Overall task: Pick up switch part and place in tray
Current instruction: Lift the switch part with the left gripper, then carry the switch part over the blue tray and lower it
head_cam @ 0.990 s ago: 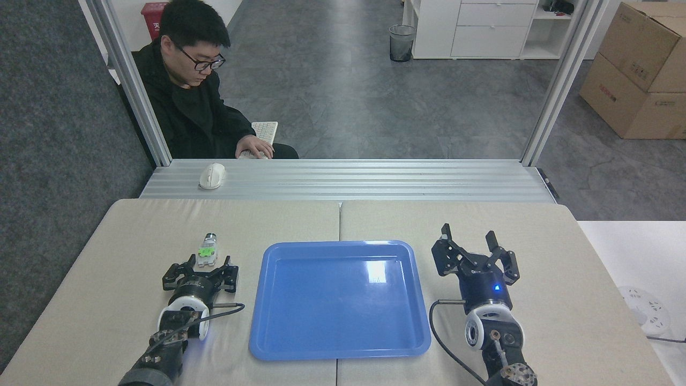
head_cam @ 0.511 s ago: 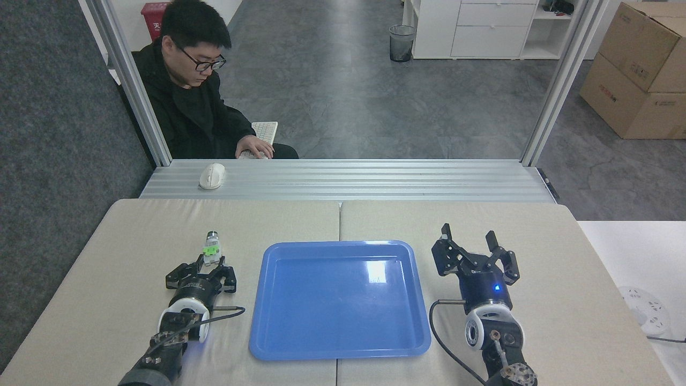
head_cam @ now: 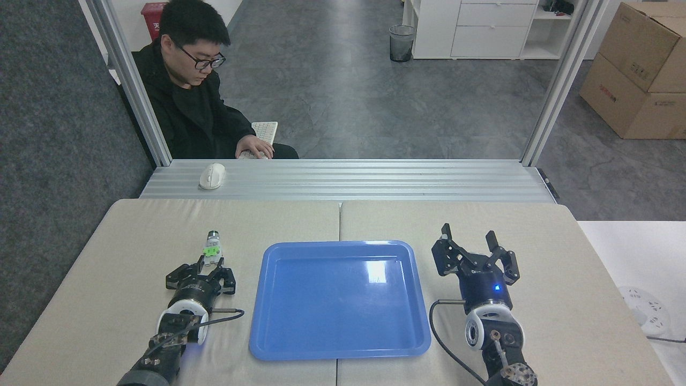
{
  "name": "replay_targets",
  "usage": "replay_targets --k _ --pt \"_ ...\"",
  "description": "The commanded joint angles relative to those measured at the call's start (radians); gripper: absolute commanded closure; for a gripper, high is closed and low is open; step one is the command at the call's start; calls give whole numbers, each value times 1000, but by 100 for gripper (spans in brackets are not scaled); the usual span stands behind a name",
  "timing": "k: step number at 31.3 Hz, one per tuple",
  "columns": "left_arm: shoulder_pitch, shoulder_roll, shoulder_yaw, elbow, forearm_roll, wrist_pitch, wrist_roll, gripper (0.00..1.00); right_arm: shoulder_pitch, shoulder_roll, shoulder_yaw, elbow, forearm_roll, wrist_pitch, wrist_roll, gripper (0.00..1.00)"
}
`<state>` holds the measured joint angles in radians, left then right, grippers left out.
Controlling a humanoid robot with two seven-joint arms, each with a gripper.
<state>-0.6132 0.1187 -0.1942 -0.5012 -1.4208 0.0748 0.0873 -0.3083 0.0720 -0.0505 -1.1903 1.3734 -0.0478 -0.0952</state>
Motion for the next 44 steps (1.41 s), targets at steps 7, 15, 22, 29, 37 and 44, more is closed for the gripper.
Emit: replay_targets --k 7,15,22,29,37,44 --pt "7 26 -16 -11 0 0 5 100 0 0 0 0 3 0 0 0" --pt "4 70 -4 -105 16 3 5 100 0 0 0 0 0 0 0 0" --pt "12 104 2 -204 23 -3 3 100 0 0 0 1 0 0 0 0" --pt "131 119 4 -524 42 -79 -9 100 0 -1 0 1 0 0 0 0" --pt "224 84 18 -925 40 -260 -58 100 0 -1 0 1 0 0 0 0" --pt "227 16 -1 -1040 36 -358 -78 100 0 -1 0 3 0 0 0 0"
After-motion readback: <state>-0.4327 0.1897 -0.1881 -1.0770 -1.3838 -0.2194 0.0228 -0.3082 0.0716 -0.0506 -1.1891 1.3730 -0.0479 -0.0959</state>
